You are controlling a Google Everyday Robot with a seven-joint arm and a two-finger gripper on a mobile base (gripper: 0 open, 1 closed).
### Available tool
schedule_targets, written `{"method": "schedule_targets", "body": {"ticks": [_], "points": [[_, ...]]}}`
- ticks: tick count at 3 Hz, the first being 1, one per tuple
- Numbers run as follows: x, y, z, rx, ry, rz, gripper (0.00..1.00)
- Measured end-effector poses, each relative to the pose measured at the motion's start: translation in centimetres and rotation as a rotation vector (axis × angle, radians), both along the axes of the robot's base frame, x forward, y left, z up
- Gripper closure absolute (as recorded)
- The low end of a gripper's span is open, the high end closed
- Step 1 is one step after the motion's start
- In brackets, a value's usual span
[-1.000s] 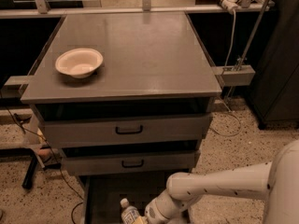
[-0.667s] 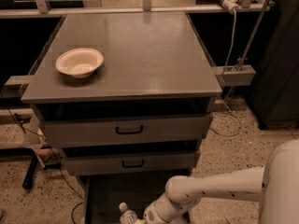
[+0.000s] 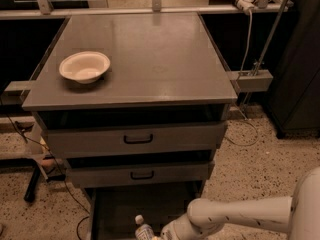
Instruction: Place blue plastic bottle into bottom drawer
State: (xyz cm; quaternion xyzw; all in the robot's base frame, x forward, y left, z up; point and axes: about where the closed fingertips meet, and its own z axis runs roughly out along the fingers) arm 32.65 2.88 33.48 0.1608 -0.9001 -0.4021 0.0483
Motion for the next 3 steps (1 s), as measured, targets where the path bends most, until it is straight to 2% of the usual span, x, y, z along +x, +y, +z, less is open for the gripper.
{"method": "schedule_targets", "body": {"ticks": [1, 3], "points": [[1.6, -1.2, -2.6, 0.019, -0.026, -0.066, 1.0], [4.9, -2.4, -6.7, 0.047, -0.011, -0.127, 1.0]]}}
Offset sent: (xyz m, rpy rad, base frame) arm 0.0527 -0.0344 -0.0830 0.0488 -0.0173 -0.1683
